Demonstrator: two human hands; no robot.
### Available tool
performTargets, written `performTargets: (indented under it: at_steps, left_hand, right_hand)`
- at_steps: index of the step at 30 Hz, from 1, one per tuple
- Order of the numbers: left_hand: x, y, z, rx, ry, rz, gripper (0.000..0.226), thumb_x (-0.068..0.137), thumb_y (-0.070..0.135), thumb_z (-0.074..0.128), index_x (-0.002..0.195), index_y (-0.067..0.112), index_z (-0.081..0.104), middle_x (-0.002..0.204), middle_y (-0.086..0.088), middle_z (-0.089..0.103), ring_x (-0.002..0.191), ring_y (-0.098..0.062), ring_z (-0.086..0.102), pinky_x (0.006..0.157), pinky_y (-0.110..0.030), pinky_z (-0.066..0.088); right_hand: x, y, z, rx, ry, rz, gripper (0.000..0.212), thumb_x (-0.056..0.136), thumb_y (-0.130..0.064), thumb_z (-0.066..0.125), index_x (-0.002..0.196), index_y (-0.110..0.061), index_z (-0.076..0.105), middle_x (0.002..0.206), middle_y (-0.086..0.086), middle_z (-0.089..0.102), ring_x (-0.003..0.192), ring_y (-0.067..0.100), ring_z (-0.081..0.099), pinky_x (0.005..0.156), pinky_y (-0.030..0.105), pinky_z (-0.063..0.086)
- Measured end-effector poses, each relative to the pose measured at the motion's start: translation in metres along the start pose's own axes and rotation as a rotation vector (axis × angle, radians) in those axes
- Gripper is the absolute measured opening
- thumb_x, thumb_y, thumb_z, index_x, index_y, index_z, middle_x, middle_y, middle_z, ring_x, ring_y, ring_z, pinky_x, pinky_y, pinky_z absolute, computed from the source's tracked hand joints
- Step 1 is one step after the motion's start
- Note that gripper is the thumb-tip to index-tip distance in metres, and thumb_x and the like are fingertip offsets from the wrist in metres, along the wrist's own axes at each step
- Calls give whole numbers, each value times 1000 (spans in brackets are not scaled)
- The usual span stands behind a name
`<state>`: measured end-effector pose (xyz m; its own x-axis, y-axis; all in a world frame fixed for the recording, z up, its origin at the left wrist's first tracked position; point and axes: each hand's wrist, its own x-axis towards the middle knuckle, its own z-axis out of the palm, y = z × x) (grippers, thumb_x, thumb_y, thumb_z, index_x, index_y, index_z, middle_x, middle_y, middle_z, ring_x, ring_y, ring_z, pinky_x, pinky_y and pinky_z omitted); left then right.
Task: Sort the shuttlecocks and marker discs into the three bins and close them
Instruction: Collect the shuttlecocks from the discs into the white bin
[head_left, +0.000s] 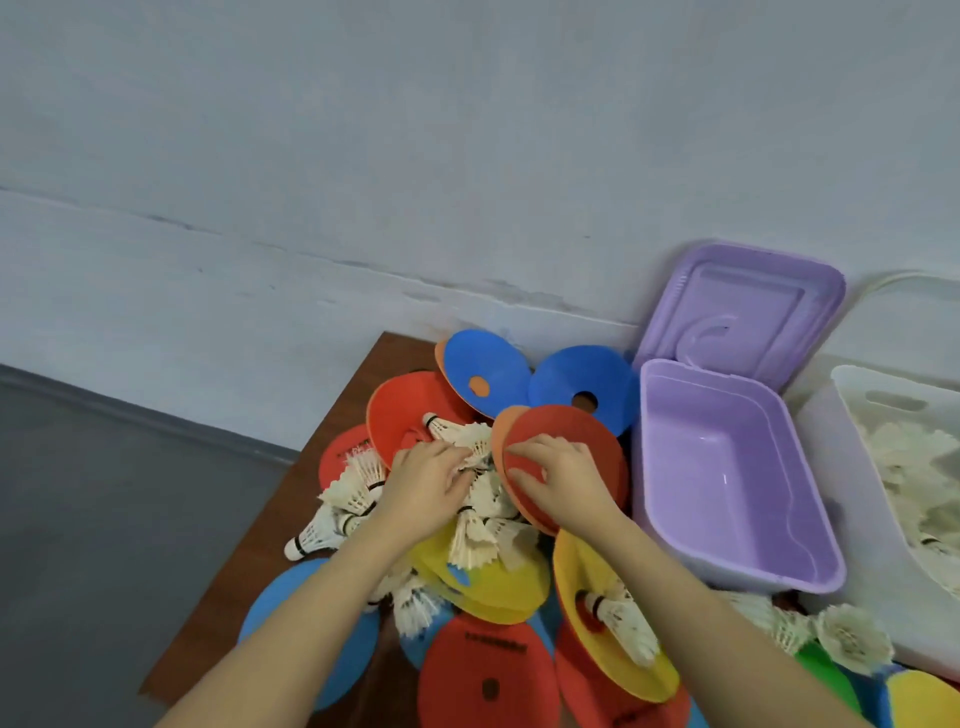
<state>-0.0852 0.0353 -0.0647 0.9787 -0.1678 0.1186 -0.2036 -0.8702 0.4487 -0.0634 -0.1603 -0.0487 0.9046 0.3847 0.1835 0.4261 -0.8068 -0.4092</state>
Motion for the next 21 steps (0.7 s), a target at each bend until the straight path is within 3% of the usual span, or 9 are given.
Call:
performTargets:
  at_steps: [6, 11, 16, 21]
  left_hand:
    - [18, -37, 19, 31, -127, -17, 41, 92, 45, 48, 130, 28, 51, 128, 8, 54, 118, -17, 44, 97, -35, 29]
    - [36, -49, 39, 87, -149, -31, 38, 90, 46, 50, 124, 31, 57, 122, 9, 57, 113, -17, 46, 92, -33, 27]
    - [42, -58, 54, 49, -84, -76, 27, 94, 37, 48, 113, 32, 65, 109, 9, 63, 104, -17, 51, 85, -31, 26]
    - [33, -75, 54, -83, 141, -73, 19, 88, 32, 57, 90, 24, 74, 83, 9, 68, 80, -18, 57, 74, -30, 30]
  right_hand:
    - [46, -8, 29, -109, -32, 21, 36, 90, -39, 53, 125, -31, 55, 124, -12, 55, 119, 13, 41, 95, 32, 17]
    - [81, 0, 40, -230, -170, -21, 50, 87, -41, 55, 134, -30, 44, 134, -15, 46, 125, 11, 34, 97, 35, 10]
    - [92, 12, 54, -292, -272, -4, 59, 85, -51, 52, 137, -29, 39, 139, -14, 43, 131, 14, 29, 101, 41, 6]
    - [85, 17, 63, -257, -205, 9, 53, 84, -55, 52, 131, -31, 46, 131, -15, 50, 130, 14, 29, 101, 38, 2]
